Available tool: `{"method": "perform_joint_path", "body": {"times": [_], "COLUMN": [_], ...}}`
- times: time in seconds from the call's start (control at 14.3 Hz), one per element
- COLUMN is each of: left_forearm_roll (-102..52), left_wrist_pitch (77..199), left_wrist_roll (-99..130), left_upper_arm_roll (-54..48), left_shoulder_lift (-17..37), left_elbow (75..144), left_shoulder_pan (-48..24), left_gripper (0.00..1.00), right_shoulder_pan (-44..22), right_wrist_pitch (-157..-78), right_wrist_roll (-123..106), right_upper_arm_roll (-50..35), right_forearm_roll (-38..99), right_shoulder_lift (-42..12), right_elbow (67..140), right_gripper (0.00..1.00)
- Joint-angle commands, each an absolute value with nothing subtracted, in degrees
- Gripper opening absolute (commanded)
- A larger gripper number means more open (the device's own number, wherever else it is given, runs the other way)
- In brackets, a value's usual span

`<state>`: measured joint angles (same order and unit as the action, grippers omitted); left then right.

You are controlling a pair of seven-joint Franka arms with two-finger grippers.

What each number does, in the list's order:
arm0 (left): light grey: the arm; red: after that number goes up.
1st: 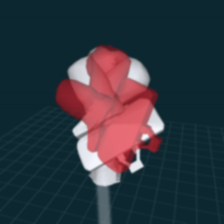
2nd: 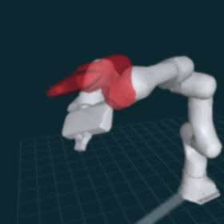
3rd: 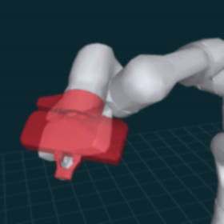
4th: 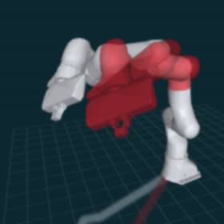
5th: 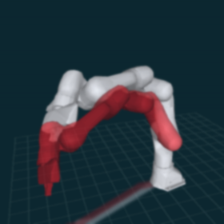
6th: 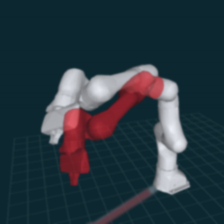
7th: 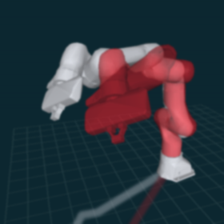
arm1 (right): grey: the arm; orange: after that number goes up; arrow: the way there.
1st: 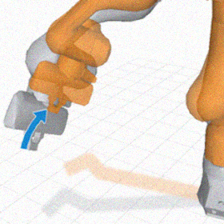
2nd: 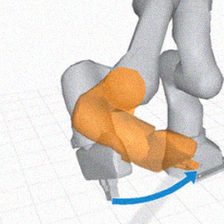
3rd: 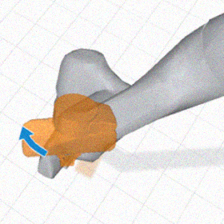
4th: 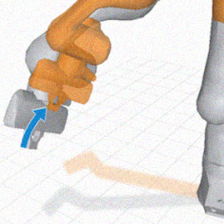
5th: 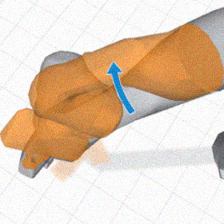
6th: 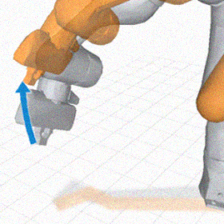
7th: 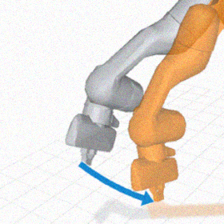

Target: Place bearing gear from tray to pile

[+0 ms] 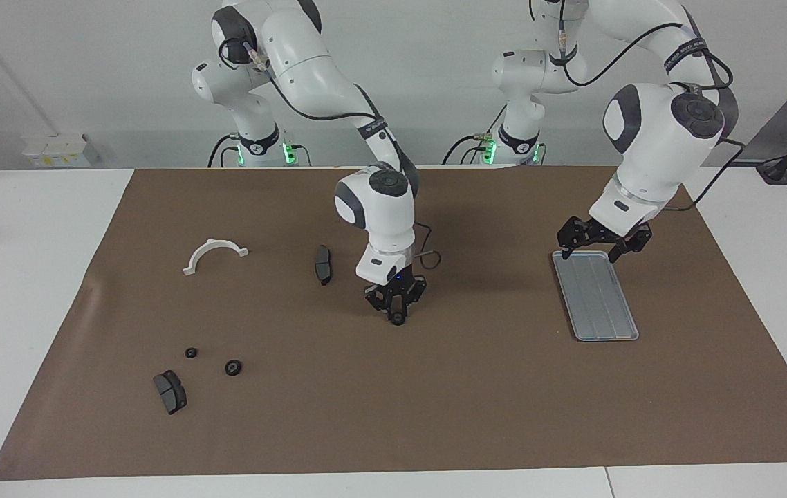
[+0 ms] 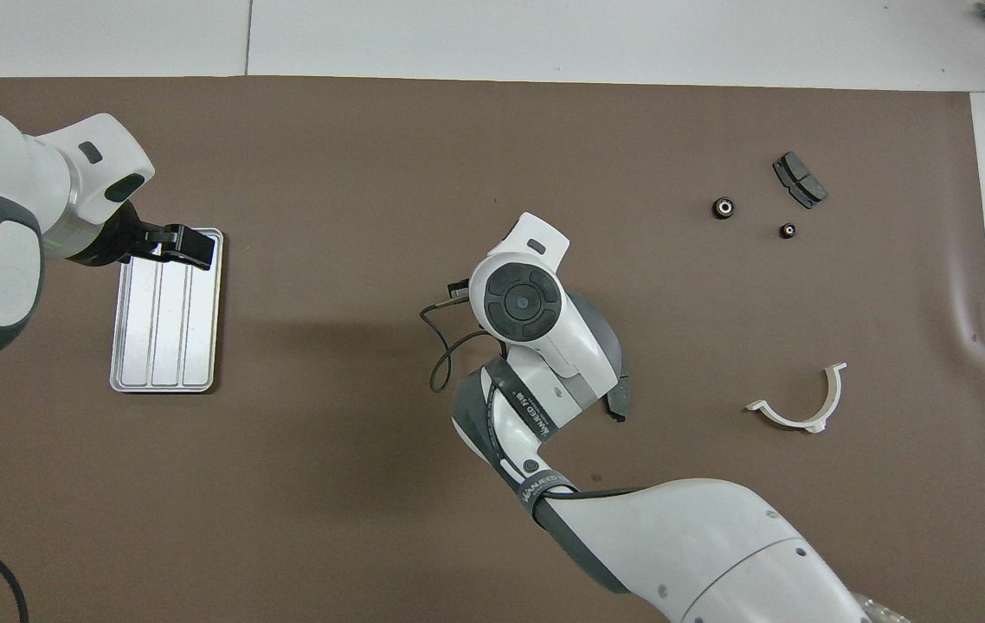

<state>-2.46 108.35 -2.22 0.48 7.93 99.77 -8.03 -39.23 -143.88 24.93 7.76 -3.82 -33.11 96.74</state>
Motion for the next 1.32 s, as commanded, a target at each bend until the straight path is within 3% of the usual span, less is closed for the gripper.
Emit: {"method": "perform_joint_path", "body": {"times": [0.0, 0.56, 0.98, 1.25], "left_forearm_roll": [-1.5, -1.4, -1.4, -1.5], "left_wrist_pitch": [108.3, 108.5, 108.6, 108.7], "left_wrist_roll": [-2.6, -2.6, -2.5, -2.5], "left_upper_arm_roll": [0.8, 0.7, 0.6, 0.6], "left_shoulder_lift": [6.7, 6.7, 6.6, 6.6], "left_elbow": [101.1, 101.3, 101.5, 101.4], "left_shoulder_pan": [-8.6, -8.7, -8.7, -8.8], "left_gripper": [1.0, 1.0, 1.0, 1.0], "right_shoulder_pan": [-37.1, -23.8, -11.4, -6.5], "right_wrist_pitch": [-142.3, -128.3, -126.2, -126.9], "right_wrist_roll": [24.4, 10.3, -1.0, -3.9], "right_upper_arm_roll": [7.8, 7.6, 7.6, 7.6], "right_forearm_roll": [-4.5, -3.4, -1.1, -0.7], "right_shoulder_lift": [-32.0, -22.6, -22.4, -20.6], "right_elbow": [96.4, 97.1, 98.1, 103.6], "right_gripper": [0.19, 0.19, 0.19, 0.19]}}
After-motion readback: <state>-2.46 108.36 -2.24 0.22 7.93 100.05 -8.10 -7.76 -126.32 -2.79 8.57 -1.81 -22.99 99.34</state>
